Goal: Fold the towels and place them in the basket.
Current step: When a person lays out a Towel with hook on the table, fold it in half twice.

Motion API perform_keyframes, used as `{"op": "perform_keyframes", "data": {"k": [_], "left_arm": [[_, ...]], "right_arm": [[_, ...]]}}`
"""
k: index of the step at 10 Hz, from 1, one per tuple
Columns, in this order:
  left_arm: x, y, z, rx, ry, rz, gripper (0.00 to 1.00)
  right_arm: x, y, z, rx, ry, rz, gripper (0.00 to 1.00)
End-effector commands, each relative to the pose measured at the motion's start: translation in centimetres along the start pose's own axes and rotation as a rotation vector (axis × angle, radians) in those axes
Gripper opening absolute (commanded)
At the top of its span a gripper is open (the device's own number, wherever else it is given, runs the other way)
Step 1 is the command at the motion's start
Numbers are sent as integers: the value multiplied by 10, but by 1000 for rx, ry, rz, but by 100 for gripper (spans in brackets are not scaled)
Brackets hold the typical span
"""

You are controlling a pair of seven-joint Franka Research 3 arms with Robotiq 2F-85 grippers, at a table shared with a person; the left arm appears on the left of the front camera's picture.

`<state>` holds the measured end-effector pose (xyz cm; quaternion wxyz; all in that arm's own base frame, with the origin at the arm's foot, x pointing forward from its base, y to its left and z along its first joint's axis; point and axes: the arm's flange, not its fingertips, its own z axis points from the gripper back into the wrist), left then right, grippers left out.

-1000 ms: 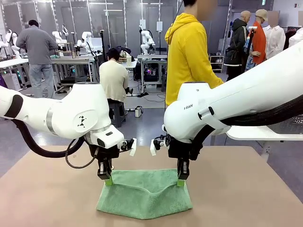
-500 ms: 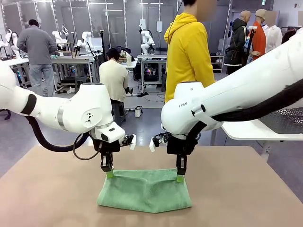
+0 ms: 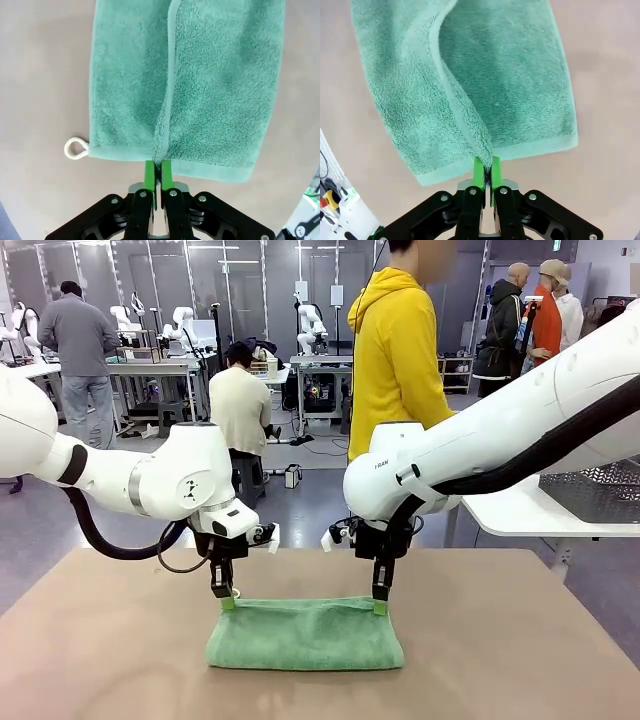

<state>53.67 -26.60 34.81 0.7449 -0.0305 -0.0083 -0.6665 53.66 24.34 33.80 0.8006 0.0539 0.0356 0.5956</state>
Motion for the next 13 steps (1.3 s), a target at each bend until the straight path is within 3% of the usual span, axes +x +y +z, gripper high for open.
{"op": "perform_keyframes", "data": {"k": [1, 7, 13], "left_arm": [[-1, 9, -1, 16, 19, 0, 6], [-14, 22, -8, 72, 19, -119, 6], [-10, 34, -18, 63, -4, -156, 6]], "right_arm": [[5, -7, -4, -41, 33, -42, 7], [2, -18, -2, -88, 38, 88, 7], [1, -30, -8, -103, -2, 99, 7]]}}
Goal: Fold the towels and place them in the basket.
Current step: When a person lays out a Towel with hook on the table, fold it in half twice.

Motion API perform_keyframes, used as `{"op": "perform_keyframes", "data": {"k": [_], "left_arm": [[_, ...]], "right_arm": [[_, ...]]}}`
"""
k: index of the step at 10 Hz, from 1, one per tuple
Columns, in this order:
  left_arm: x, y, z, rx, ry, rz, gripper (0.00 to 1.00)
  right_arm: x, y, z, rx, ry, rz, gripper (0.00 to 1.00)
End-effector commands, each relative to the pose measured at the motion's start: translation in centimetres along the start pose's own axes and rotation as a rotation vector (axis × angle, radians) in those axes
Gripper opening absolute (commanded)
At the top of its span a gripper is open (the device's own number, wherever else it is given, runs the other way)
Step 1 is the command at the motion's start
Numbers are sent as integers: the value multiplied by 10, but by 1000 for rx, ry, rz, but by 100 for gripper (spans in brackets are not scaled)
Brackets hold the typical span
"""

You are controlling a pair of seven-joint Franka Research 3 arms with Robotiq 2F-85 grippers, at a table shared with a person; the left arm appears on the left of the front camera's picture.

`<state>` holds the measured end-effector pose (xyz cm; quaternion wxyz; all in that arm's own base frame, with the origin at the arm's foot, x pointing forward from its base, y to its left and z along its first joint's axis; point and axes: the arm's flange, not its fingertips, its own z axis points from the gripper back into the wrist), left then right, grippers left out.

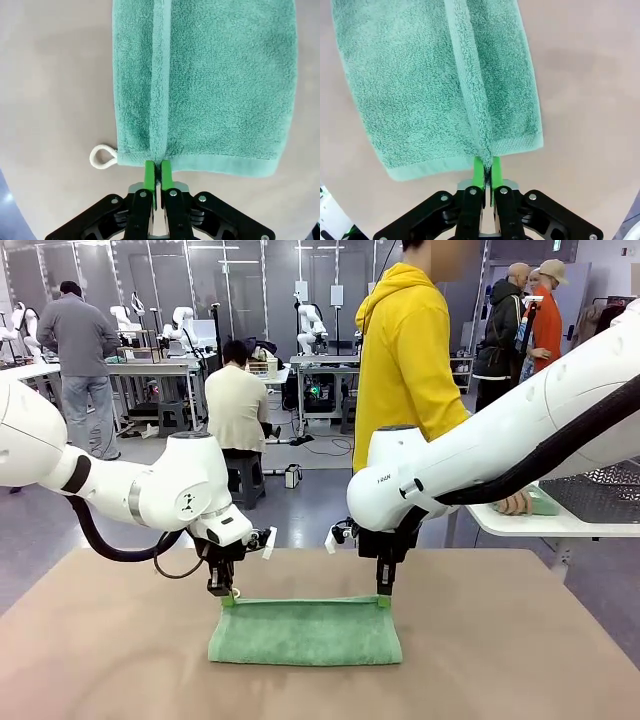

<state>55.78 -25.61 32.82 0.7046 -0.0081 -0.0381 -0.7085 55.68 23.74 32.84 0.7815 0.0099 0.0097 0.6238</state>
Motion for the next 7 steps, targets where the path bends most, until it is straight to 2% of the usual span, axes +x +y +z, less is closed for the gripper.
{"op": "perform_keyframes", "data": {"k": [1, 4, 5, 6, 7], "left_arm": [[-3, 12, 1, -8, 7, -35, 6], [-1, 15, -1, 37, -2, 11, 6], [1, 16, 0, 38, -3, 12, 6], [0, 16, 0, 40, -1, 12, 15], [1, 16, 1, 40, -7, 8, 43]], "right_arm": [[1, -9, -2, -1, -16, 34, 7], [2, -10, -6, -30, -39, 29, 7], [2, -10, -6, -30, -49, 28, 12], [2, -10, -6, -32, -53, 25, 18], [1, -10, -5, -35, -58, 27, 34]]}}
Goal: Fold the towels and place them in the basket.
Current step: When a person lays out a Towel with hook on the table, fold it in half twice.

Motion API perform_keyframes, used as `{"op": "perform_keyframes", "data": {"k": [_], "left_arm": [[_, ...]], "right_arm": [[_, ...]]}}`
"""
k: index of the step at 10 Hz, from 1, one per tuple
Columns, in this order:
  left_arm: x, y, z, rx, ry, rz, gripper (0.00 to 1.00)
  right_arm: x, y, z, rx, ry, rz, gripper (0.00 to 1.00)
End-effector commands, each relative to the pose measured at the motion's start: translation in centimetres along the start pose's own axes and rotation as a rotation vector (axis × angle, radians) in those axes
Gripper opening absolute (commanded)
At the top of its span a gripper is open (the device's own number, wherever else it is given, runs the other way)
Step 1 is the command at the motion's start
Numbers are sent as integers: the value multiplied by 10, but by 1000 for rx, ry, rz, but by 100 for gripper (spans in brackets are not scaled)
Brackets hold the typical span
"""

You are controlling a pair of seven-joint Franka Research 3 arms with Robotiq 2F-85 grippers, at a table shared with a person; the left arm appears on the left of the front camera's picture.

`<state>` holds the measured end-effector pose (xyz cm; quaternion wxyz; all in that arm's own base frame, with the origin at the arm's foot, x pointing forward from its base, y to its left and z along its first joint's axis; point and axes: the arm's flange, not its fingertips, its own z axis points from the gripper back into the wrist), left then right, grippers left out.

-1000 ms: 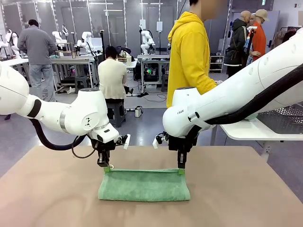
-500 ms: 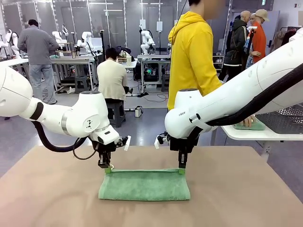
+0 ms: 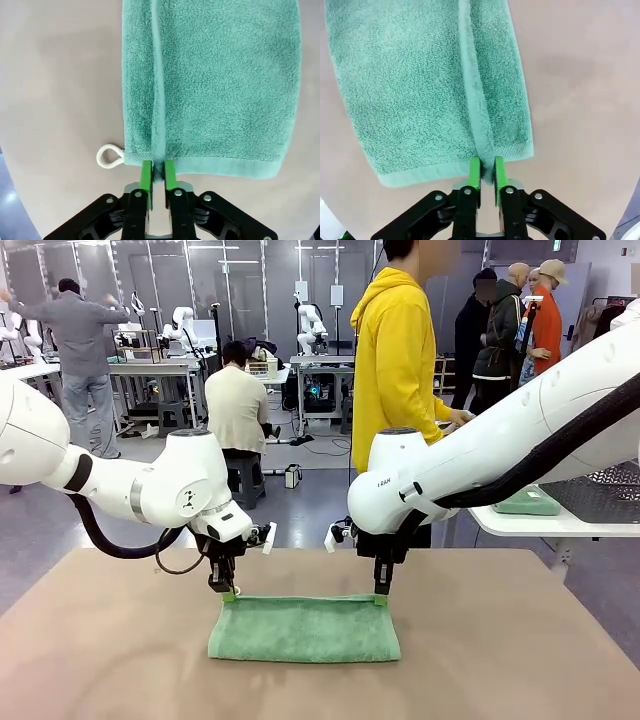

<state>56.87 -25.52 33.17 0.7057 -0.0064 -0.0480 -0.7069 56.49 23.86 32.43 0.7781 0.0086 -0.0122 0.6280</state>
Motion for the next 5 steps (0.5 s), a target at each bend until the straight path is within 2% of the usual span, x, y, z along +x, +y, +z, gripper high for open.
{"op": "perform_keyframes", "data": {"k": [1, 2, 4, 5], "left_arm": [[1, 5, -1, 26, 4, 5, 52], [0, 6, 0, 28, 5, 8, 79], [-2, 6, 7, 49, 13, 15, 100], [-2, 3, 10, 48, 5, 7, 100]], "right_arm": [[-2, -2, -1, -7, -26, 17, 47], [-3, -3, 1, -17, -23, 13, 64], [-4, -3, 5, -44, -18, 8, 98], [-4, -3, 8, -46, -24, 4, 100]]}}
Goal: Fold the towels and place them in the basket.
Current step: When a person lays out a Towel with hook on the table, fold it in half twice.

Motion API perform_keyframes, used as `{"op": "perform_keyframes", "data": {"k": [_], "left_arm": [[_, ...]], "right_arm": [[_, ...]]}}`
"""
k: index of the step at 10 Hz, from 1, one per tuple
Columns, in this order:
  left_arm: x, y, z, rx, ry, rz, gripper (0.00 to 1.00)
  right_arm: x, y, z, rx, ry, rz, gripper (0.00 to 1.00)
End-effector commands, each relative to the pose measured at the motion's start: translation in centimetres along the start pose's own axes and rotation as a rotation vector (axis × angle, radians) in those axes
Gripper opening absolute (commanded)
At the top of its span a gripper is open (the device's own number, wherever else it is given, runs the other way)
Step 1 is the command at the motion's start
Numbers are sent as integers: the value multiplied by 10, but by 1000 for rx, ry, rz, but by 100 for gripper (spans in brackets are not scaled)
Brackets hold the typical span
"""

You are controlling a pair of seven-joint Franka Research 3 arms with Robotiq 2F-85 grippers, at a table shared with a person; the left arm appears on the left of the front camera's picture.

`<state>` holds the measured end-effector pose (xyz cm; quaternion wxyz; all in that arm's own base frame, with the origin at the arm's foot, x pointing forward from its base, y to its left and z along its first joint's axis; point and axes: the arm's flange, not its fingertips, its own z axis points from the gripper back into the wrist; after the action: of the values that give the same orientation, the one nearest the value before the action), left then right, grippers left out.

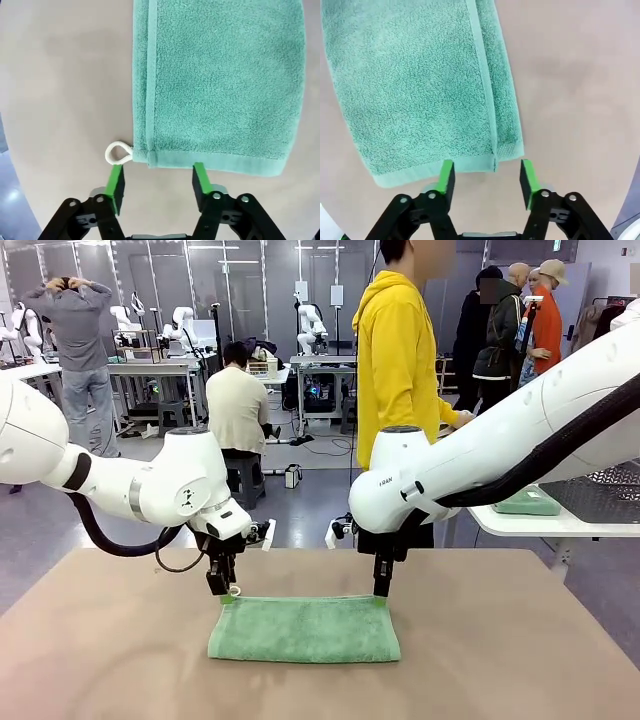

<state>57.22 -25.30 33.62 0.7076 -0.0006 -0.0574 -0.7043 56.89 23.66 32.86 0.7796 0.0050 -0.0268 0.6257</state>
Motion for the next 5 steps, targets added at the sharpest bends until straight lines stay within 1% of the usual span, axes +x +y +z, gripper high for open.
{"op": "perform_keyframes", "data": {"k": [1, 2, 3, 4, 5], "left_arm": [[0, -3, 8, 23, 0, -7, 100], [0, -6, 13, 19, -11, -8, 96], [-1, -9, 17, 5, -6, 38, 96], [2, 0, 7, 10, -4, -4, 96], [2, 0, 7, 10, -4, -4, 96]], "right_arm": [[-4, 1, 6, -18, -14, 13, 100], [-4, 2, 8, -14, -21, 17, 100], [-5, 4, 11, 15, -26, 8, 76], [0, -1, 5, -8, -4, -1, 76], [0, -1, 5, -8, -4, -1, 76]]}}
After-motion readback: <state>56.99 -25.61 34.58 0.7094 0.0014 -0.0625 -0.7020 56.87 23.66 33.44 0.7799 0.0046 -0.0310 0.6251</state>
